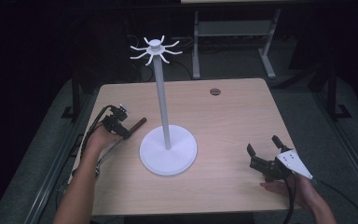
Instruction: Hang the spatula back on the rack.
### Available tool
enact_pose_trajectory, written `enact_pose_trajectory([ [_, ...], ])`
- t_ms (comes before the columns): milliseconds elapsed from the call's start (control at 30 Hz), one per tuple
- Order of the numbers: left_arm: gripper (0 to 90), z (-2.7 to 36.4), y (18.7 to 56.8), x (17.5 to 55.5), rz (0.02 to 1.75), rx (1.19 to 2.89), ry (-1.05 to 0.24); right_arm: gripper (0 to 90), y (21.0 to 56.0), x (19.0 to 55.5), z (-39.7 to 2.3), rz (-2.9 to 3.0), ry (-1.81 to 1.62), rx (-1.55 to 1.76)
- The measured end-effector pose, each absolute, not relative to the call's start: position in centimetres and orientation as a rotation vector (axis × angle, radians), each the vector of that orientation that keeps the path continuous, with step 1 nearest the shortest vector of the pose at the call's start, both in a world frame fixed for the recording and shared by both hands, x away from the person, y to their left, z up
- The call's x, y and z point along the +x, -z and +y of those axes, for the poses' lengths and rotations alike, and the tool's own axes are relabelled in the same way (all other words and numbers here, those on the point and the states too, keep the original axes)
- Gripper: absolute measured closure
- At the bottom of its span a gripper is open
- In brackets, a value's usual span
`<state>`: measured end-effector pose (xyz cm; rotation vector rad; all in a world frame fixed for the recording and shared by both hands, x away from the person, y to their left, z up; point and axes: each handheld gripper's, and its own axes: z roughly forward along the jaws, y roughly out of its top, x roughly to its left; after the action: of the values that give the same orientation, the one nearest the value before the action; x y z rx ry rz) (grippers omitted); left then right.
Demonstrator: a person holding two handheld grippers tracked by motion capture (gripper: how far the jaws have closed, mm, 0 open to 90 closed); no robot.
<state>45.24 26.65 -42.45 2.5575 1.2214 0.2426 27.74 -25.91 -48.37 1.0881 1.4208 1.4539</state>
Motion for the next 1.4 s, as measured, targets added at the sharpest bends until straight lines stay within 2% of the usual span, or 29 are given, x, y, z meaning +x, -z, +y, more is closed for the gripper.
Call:
enact_pose_trajectory([
  [300, 61.4, 26.6, 43.7, 45.8, 1.233, 2.589, -0.2, 2.0, 48.4, 27.7, -25.9, 1.421, -1.454, 1.089],
  [433, 64.1, 26.7, 43.6, 45.9, 1.234, 2.585, -0.183, 2.0, 48.4, 27.7, -25.9, 1.421, -1.454, 1.089],
  [600, 72.0, 26.7, 43.6, 45.9, 1.247, 2.579, -0.183, 2.0, 48.4, 27.7, -25.9, 1.421, -1.455, 1.09],
  [1167, 73.2, 26.7, 43.1, 45.8, 1.255, 2.558, -0.194, 2.0, 48.4, 27.7, -25.9, 1.421, -1.454, 1.089],
  [1400, 73.2, 27.3, 41.6, 45.3, 1.234, 2.483, -0.219, 2.0, 48.4, 27.7, -25.9, 1.421, -1.454, 1.089],
])
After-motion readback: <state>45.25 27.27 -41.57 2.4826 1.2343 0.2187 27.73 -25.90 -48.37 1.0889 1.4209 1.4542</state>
